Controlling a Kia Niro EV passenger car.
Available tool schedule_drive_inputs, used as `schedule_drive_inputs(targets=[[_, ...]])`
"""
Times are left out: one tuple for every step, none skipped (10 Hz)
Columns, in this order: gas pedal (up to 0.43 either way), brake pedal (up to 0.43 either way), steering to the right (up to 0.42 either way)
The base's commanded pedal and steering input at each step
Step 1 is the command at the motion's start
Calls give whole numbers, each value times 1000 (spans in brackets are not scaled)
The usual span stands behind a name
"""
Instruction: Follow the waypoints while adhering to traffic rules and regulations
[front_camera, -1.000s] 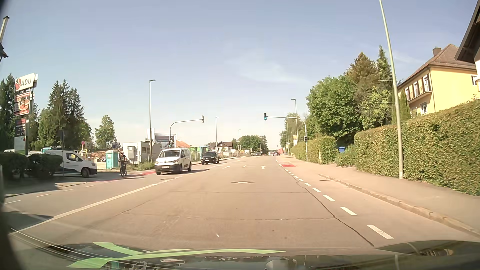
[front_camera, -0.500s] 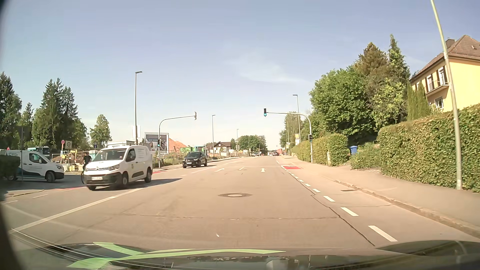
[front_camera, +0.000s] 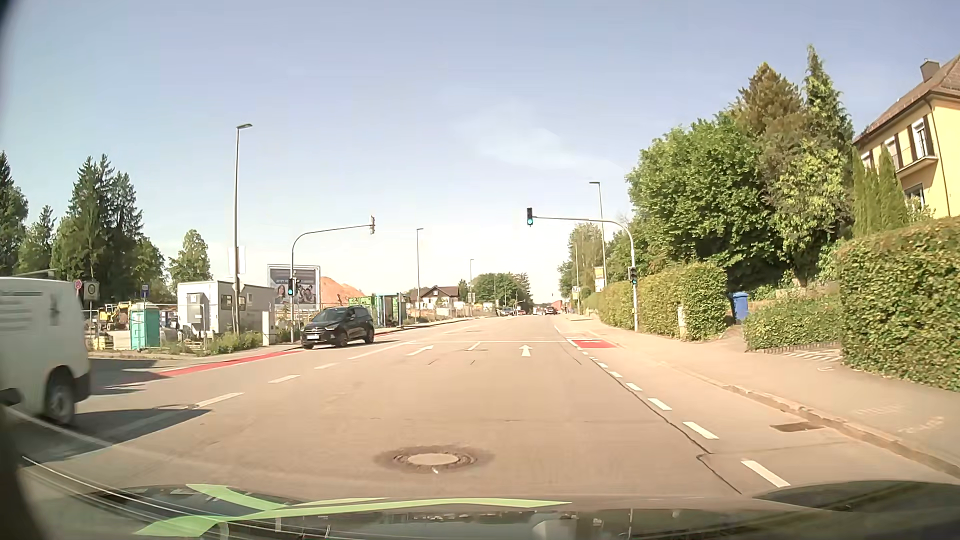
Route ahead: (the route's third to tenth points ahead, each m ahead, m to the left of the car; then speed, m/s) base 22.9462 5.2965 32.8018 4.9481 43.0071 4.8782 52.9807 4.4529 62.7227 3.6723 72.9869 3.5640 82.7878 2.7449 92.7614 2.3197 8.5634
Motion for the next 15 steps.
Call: schedule_drive_inputs(targets=[[130, 0, 0], [130, 0, 0], [130, 0, 0], [130, 0, 1], [130, 0, 0], [130, 0, 0], [130, 0, 1], [130, 0, 1], [110, 0, 1], [110, 0, 0], [110, 0, 0], [110, 0, 1], [98, 0, 0], [87, 0, 0], [87, 0, 0]])
